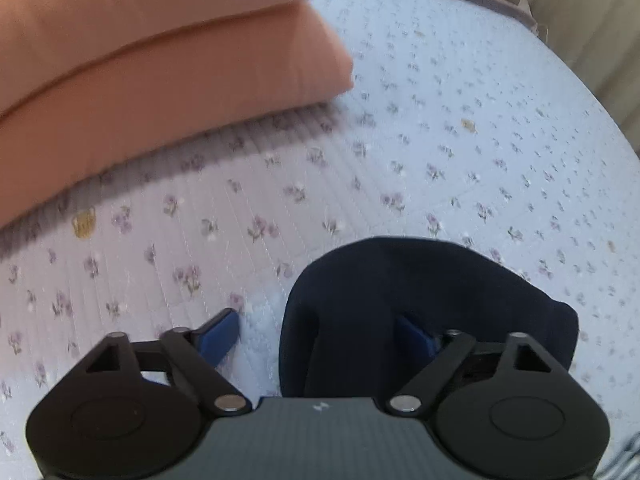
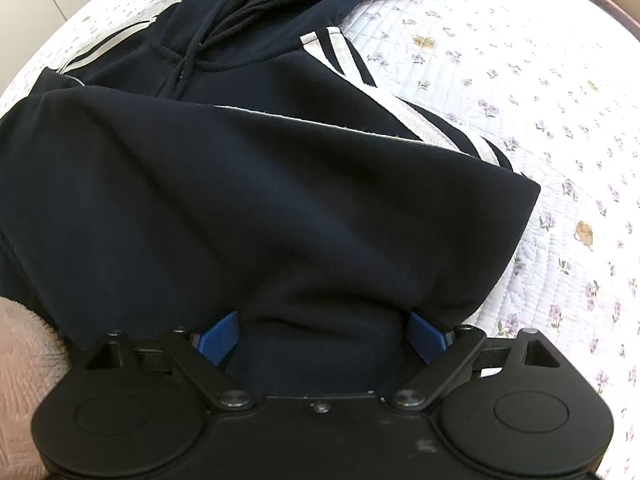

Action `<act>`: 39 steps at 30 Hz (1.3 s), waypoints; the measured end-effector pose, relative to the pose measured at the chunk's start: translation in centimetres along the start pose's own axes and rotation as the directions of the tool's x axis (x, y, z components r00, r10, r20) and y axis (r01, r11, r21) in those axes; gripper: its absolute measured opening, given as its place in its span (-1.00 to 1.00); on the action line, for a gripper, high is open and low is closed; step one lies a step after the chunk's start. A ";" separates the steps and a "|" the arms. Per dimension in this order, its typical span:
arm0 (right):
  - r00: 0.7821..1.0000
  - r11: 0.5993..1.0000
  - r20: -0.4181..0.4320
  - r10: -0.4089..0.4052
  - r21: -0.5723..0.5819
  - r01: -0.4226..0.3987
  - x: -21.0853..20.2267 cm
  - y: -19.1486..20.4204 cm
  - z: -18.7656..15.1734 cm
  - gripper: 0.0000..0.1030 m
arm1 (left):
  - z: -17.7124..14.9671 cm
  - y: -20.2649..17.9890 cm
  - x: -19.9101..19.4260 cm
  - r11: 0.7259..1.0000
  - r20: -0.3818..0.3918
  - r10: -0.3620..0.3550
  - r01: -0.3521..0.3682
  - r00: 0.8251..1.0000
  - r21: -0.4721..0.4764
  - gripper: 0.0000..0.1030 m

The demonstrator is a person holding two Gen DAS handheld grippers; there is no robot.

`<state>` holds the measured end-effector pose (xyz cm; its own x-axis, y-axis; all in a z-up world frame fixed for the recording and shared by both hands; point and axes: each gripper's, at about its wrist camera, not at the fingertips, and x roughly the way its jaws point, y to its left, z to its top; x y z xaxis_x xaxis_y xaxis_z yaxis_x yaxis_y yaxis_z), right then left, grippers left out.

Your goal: Fold large clothes

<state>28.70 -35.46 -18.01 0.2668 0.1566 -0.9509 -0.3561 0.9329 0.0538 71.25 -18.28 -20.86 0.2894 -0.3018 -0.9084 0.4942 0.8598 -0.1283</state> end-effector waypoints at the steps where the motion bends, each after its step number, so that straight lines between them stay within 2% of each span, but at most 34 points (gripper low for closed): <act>1: 1.000 1.000 0.003 -0.003 0.000 0.003 0.0 0.1 -0.1 1.00 | -0.1 -0.3 -0.4 1.000 0.024 -0.008 0.008 1.000 0.008 -0.32; 2: 1.000 1.000 0.005 -0.005 -0.001 0.005 -0.1 0.1 -0.1 1.00 | 0.2 -0.5 -0.7 1.000 0.039 -0.018 0.019 0.999 -0.007 -0.64; 3: 1.000 1.000 0.004 -0.004 -0.002 0.004 -0.1 0.1 -0.1 1.00 | 0.4 -0.7 -1.5 0.999 0.057 -0.013 0.015 0.998 -0.033 -0.70; 5: 1.000 1.000 0.001 0.000 -0.004 0.000 -0.1 0.1 -0.1 1.00 | 0.4 -1.4 -3.8 0.999 0.116 -0.021 0.024 0.993 -0.023 -0.73; 8: 1.000 1.000 0.011 0.000 -0.002 0.000 -0.2 0.1 -0.3 1.00 | -0.4 -3.6 -8.7 0.998 0.200 -0.043 0.033 0.979 0.052 -0.74; 12: 0.998 1.000 0.057 -0.002 0.006 0.002 -0.4 0.0 -1.2 1.00 | -2.5 -7.7 -16.6 0.982 0.287 -0.127 0.079 0.950 0.171 -0.75; 15: 0.995 1.000 0.103 -0.004 0.015 0.002 -0.7 0.0 -2.1 1.00 | -5.8 -11.7 -23.0 0.956 0.355 -0.178 0.077 0.918 0.282 -0.75; 18: 0.985 1.000 0.173 -0.011 0.026 0.006 -1.1 0.1 -3.4 1.00 | -10.5 -14.7 -28.0 0.940 0.408 -0.217 0.078 0.887 0.331 -0.75; 21: 0.967 0.999 0.256 -0.020 0.049 0.008 -1.6 0.2 -5.2 1.00 | -16.0 -17.8 -32.7 0.928 0.442 -0.212 0.037 0.872 0.372 -0.75; 24: 0.948 0.998 0.317 -0.024 0.070 0.002 -2.4 0.0 -6.7 1.00 | -22.0 -20.4 -36.0 0.921 0.439 -0.205 0.020 0.875 0.390 -0.75; 27: 0.947 0.992 0.321 -0.008 0.123 -0.033 -3.8 -0.6 -7.6 1.00 | -27.9 -22.2 -37.0 0.923 0.383 -0.213 0.057 0.899 0.380 -0.74; 29: 0.941 0.976 0.338 0.022 0.196 -0.093 -5.1 -2.0 -8.4 1.00 | -31.3 -23.0 -36.1 0.923 0.323 -0.224 0.094 0.919 0.373 -0.65; 31: 0.928 0.938 0.368 0.058 0.299 -0.177 -6.5 -4.1 -9.4 0.99 | -34.6 -23.4 -33.6 0.914 0.199 -0.255 0.169 0.946 0.370 -0.47; 32: 0.923 0.915 0.380 0.066 0.347 -0.208 -7.2 -5.3 -9.9 0.99 | -36.0 -23.6 -32.6 0.906 0.134 -0.262 0.195 0.956 0.375 -0.25; 33: 0.918 0.895 0.392 0.069 0.383 -0.230 -7.6 -6.4 -10.2 0.99 | -37.3 -23.7 -31.5 0.901 0.074 -0.254 0.208 0.964 0.381 -0.11; 34: 0.910 0.869 0.408 0.072 0.422 -0.258 -8.2 -7.6 -10.3 0.99 | -38.4 -23.6 -30.6 0.900 0.039 -0.238 0.206 0.971 0.384 0.12; 35: 0.900 0.847 0.427 0.084 0.445 -0.290 -8.5 -8.6 -10.1 0.99 | -39.0 -23.1 -30.1 0.903 0.033 -0.225 0.196 0.974 0.383 0.21; 37: 0.879 0.808 0.465 0.105 0.475 -0.348 -9.0 -9.7 -9.0 0.99 | -39.0 -21.3 -29.7 0.921 0.087 -0.226 0.183 0.970 0.344 0.33; 38: 0.865 0.793 0.488 0.113 0.480 -0.374 -9.3 -9.9 -7.9 0.99 | -38.3 -20.1 -29.5 0.934 0.120 -0.231 0.186 0.965 0.304 0.51; 39: 0.851 0.789 0.512 0.116 0.472 -0.392 -9.5 -9.7 -6.5 0.99 | -37.2 -18.1 -29.4 0.955 0.178 -0.234 0.192 0.956 0.226 0.58</act>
<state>23.75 -48.09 -11.52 0.6441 0.4080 -0.6471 0.0373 0.8282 0.5593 23.28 -9.67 -6.68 0.3068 -0.5628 -0.7675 0.7128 0.6703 -0.2066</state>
